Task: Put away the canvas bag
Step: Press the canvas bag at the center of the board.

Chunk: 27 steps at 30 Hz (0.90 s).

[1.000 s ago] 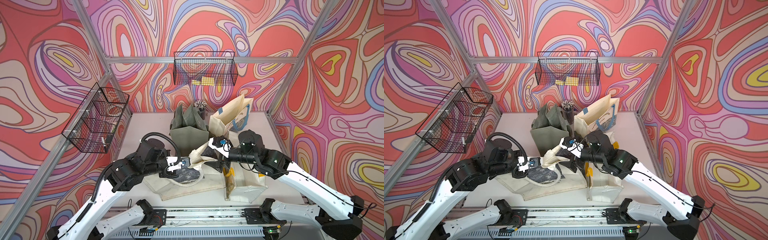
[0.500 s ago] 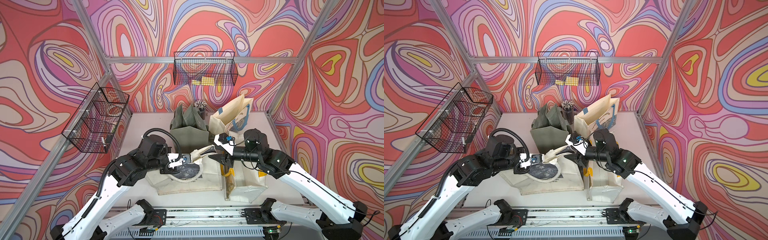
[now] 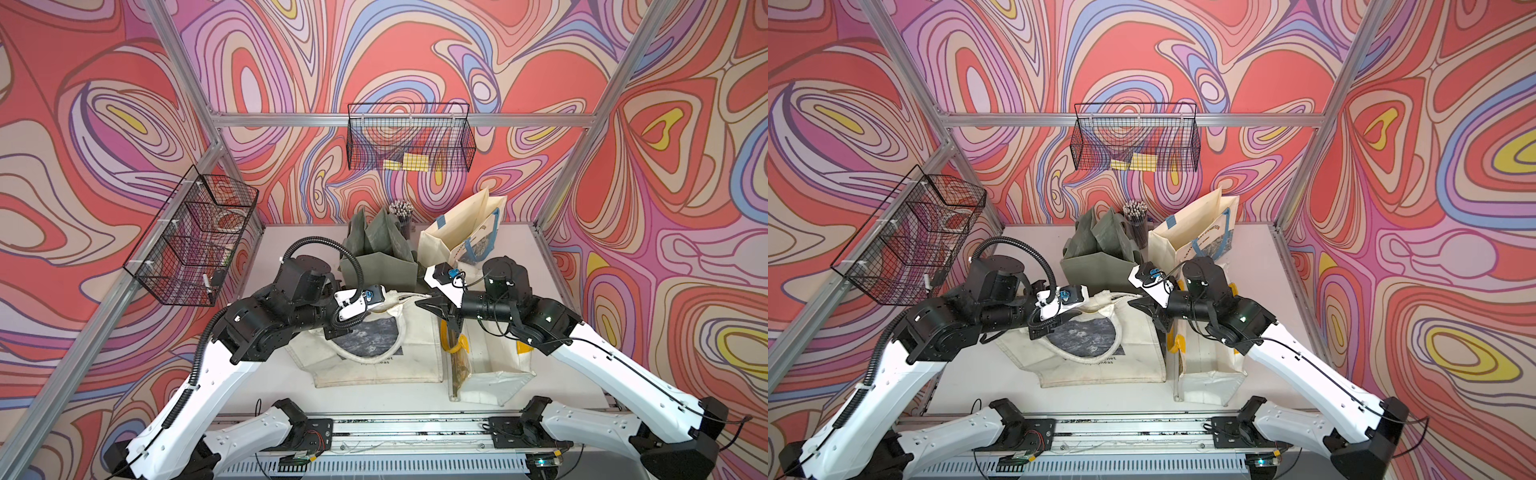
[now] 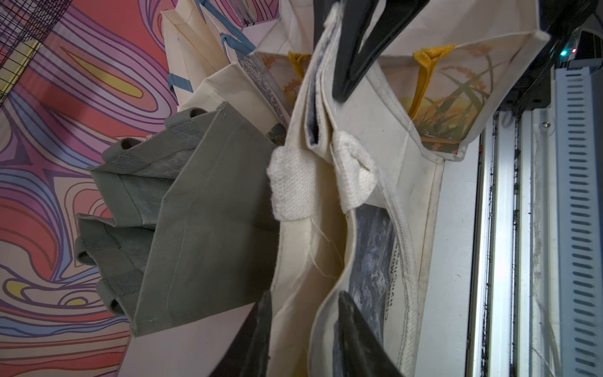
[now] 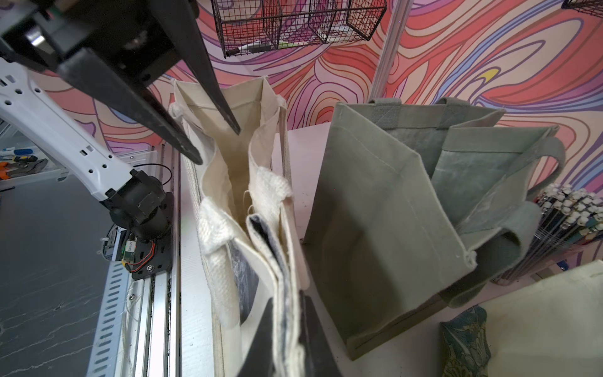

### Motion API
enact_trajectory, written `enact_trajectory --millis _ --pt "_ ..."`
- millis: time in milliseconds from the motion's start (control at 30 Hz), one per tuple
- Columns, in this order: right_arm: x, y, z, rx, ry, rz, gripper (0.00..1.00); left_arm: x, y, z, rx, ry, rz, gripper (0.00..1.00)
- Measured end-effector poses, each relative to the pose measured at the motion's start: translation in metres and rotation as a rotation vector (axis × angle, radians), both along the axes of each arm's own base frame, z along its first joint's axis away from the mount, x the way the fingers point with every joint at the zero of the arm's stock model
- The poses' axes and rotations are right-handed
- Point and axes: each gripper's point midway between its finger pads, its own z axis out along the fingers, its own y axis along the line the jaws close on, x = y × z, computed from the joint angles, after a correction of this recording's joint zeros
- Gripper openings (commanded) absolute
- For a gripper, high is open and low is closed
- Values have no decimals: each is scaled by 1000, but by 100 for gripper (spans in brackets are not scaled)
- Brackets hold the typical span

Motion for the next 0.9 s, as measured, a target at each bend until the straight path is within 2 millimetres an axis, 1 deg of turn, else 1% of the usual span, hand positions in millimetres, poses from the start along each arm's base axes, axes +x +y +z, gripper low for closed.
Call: enact_trajectory --millis 100,133,233,300,367,500,567,733,900 --pt "3 1 -3 -4 16 -15 0 -6 -2 6 -64 49 24 60" --pt "5 2 -5 -7 22 -18 0 -8 -4 10 -89 68 30 64" --pt "8 5 -9 -15 41 -21 0 -10 -12 26 -163 119 42 75" --pt "10 7 -9 -18 49 -23 0 -8 -20 34 -198 149 49 75" --pt "11 7 -9 -18 53 -24 0 -8 -31 37 -205 163 37 77" --pt "11 7 -7 -18 53 -24 0 -16 -57 24 -150 177 -26 80" --pt "10 7 -6 -17 52 -24 0 -14 -63 17 -122 184 -29 81" --pt "7 7 -4 -10 43 -6 0 5 -67 3 -64 173 33 82" --pt "-4 2 0 14 7 22 0 20 -71 7 -50 141 72 82"
